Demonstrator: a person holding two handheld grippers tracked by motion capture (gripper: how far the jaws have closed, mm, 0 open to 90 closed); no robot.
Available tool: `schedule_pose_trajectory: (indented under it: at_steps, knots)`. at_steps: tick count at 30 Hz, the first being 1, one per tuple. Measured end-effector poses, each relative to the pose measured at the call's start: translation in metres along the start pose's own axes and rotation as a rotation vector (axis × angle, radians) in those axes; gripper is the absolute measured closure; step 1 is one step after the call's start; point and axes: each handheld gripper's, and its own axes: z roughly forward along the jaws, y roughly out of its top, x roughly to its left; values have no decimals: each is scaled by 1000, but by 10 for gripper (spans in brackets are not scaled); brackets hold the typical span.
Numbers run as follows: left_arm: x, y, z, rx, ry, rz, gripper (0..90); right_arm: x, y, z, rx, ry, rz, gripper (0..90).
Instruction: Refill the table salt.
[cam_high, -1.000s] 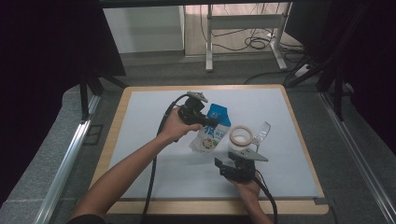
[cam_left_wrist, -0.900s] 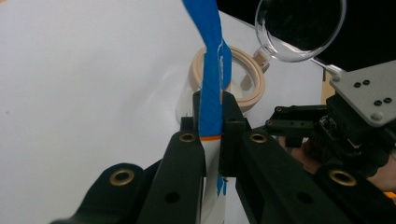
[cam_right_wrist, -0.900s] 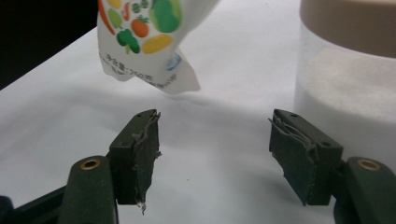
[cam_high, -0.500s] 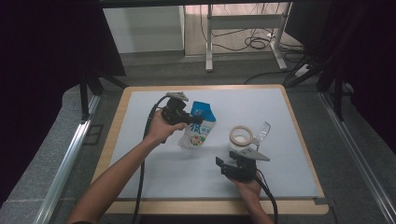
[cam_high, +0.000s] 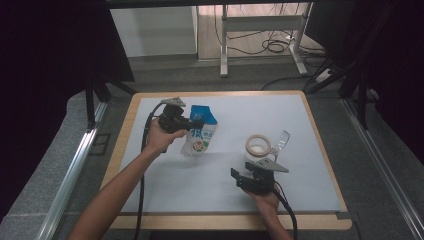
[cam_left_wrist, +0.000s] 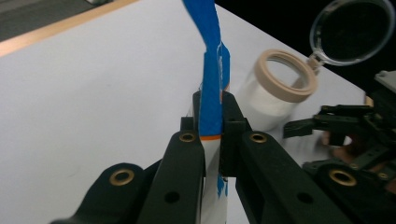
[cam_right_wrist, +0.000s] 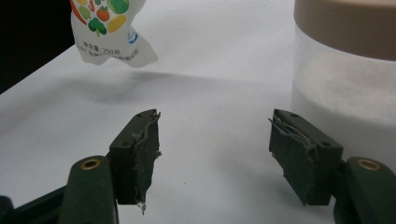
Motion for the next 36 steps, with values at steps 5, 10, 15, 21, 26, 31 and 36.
schedule_pose_trajectory:
  at_steps: [5, 10, 15, 21, 26, 31, 36]
  knots:
    - [16, -12, -7, -35, 36, -37, 894, 0, -1, 1, 1, -1, 1, 339]
    - [29, -27, -11, -66, 64, -72, 894, 0, -1, 2, 1, -1, 1, 339]
    - [35, -40, -20, -87, 78, -87, 892, 0, -1, 2, 1, 0, 1, 339]
    - [33, -56, -34, -87, 111, -72, 885, 1, -1, 3, 3, 1, 3, 339]
    - [32, -67, -42, -85, 128, -66, 873, 1, 0, 3, 0, 2, 7, 339]
    - [31, -73, -43, -87, 125, -58, 860, 1, 0, 3, 1, 4, 7, 339]
    - [29, -71, -41, -84, 129, -44, 839, 1, 0, 3, -3, 4, 5, 339]
